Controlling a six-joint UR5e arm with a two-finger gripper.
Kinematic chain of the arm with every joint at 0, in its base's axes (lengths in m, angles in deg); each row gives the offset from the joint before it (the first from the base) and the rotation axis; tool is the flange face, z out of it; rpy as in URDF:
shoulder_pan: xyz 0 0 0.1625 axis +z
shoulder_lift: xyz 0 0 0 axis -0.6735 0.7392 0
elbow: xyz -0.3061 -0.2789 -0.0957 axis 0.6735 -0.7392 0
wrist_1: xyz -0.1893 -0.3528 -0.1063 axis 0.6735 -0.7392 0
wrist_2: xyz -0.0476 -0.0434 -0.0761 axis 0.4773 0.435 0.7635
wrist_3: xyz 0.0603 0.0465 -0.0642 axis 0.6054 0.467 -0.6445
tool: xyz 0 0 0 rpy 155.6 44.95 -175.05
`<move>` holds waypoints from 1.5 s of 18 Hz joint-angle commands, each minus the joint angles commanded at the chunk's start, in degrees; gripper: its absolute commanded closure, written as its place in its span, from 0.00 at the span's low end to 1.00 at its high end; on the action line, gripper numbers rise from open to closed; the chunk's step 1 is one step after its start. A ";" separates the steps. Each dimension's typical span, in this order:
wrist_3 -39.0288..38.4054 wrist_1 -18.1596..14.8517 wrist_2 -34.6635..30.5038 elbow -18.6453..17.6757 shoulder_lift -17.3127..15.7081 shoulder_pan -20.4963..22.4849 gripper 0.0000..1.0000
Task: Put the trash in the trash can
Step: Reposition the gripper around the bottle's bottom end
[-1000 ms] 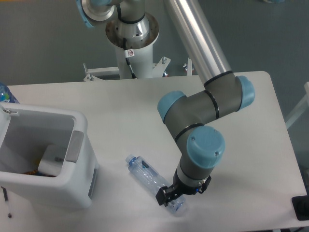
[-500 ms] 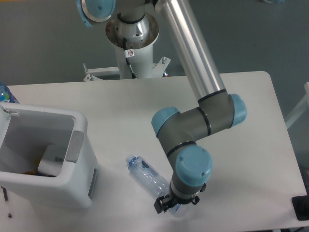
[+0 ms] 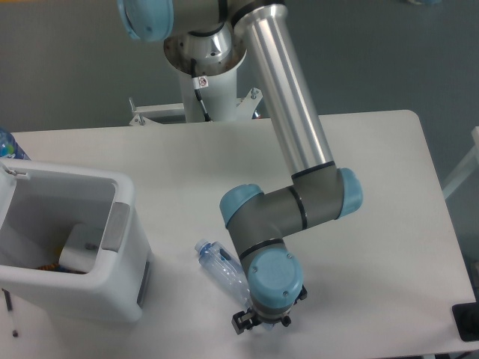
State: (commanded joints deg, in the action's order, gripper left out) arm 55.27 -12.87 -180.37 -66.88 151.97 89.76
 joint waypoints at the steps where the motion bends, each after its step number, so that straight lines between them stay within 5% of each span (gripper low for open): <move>1: -0.18 0.00 0.00 0.00 -0.09 0.00 0.15; 13: 0.96 -0.17 0.79 -0.62 -2.98 -0.18 0.53; 27: 5.18 1.14 8.34 -2.99 -8.79 3.25 0.55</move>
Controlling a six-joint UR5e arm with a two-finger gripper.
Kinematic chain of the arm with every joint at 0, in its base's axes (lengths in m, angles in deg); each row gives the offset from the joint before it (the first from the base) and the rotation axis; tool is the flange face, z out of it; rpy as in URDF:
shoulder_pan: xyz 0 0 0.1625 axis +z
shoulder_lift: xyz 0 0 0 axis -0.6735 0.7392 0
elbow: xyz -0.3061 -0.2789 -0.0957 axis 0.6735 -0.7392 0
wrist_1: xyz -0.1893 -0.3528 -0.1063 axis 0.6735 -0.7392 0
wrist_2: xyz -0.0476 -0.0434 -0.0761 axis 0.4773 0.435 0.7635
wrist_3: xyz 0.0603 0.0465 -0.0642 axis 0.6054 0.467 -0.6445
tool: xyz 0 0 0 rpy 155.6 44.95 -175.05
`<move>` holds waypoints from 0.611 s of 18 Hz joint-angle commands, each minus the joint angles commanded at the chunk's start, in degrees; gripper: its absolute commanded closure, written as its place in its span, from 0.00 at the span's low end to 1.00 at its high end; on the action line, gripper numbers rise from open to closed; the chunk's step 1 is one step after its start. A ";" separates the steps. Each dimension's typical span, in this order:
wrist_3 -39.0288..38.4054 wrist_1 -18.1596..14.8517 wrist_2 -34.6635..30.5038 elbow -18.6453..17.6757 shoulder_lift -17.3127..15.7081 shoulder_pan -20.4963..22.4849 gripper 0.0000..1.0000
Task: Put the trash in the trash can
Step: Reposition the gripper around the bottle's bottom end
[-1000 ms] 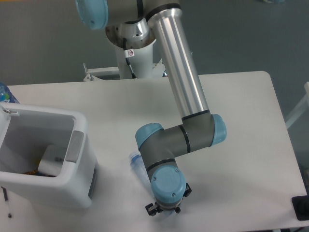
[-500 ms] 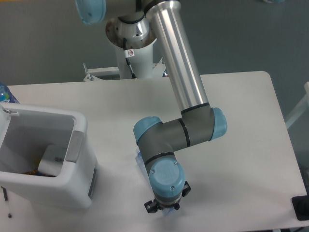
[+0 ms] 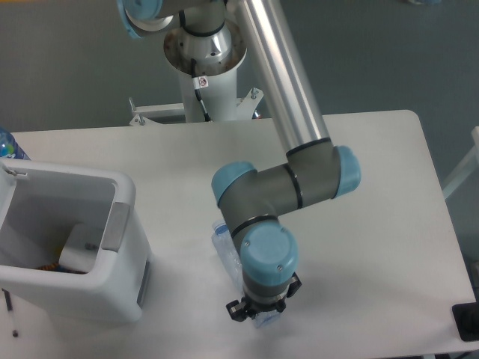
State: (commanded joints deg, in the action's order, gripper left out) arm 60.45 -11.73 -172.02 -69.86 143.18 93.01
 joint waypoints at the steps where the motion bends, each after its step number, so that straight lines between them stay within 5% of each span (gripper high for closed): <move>1: 0.00 0.53 0.27 0.09 -0.09 0.09 0.55; 11: -0.09 6.85 9.40 0.09 -4.30 3.77 0.55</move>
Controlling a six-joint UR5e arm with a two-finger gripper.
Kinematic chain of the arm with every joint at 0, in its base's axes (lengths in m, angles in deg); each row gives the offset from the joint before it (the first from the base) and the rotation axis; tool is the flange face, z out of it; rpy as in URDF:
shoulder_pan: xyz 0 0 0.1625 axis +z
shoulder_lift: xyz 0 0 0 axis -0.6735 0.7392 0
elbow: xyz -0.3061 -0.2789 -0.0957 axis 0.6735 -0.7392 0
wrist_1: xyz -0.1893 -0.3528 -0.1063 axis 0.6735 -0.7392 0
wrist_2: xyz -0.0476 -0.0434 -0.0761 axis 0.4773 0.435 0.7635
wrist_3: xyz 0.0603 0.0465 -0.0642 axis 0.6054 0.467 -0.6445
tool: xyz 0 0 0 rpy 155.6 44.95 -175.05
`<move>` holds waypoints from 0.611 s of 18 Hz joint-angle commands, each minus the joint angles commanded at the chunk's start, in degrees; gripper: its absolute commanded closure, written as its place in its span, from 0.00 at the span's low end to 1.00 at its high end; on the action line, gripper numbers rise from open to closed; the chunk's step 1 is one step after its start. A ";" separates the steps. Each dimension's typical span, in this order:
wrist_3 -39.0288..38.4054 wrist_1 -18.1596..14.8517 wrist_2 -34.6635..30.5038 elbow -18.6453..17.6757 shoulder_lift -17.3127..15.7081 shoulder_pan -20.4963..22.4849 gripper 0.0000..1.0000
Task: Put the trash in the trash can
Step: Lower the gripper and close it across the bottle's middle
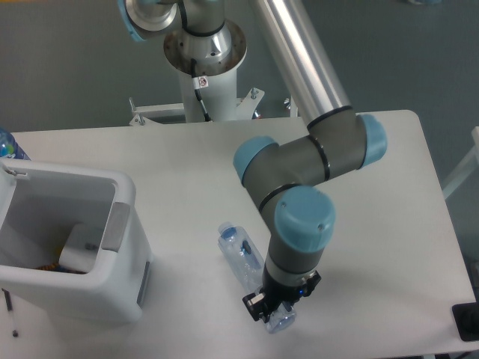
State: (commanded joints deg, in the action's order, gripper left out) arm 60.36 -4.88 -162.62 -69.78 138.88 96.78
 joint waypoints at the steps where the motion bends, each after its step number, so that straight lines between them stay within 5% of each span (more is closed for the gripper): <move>1: 0.00 0.62 1.32 0.00 -0.62 0.44 0.55; 6: -0.44 4.66 6.42 0.52 -3.43 0.71 0.55; 11: -0.53 4.93 10.72 2.89 -5.89 0.71 0.55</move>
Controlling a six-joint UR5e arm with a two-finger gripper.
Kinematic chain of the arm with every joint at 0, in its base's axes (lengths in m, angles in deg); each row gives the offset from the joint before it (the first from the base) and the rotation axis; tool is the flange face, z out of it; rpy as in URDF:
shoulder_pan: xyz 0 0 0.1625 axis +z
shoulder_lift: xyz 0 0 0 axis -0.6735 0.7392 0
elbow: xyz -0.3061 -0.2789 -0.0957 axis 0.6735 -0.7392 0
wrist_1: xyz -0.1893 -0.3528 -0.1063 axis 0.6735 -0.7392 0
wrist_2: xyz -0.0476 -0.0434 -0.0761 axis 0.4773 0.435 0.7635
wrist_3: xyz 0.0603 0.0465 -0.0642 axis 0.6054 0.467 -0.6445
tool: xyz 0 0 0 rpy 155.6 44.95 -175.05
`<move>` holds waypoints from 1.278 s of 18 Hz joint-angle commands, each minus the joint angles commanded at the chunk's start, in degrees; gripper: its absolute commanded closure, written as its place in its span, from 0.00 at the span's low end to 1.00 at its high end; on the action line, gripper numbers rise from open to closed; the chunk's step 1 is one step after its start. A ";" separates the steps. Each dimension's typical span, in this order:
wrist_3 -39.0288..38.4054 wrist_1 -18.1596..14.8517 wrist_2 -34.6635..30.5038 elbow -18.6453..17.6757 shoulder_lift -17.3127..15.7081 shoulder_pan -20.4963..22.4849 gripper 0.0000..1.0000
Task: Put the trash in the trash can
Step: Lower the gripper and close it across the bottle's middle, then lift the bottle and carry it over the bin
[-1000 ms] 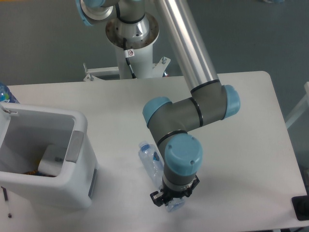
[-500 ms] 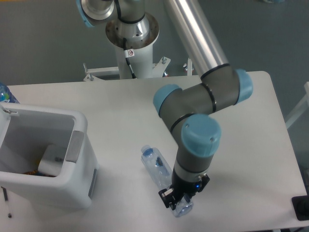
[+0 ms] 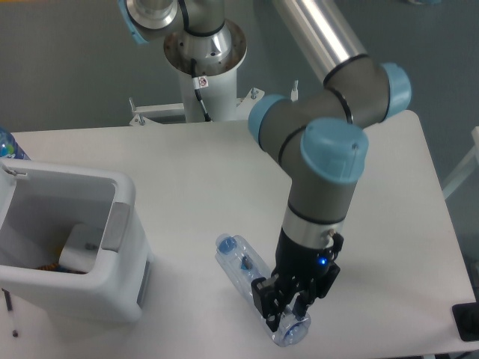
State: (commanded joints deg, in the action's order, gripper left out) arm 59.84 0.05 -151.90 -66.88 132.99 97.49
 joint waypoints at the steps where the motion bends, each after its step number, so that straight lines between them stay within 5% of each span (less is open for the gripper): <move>1: 0.00 0.00 1.14 0.62 -0.53 0.00 0.55; 16: -0.79 2.81 12.22 4.49 -7.56 -3.94 0.55; 23: -2.11 9.57 12.93 2.82 -7.74 -10.98 0.54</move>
State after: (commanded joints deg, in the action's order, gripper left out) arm 57.73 9.62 -138.97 -64.06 125.25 86.51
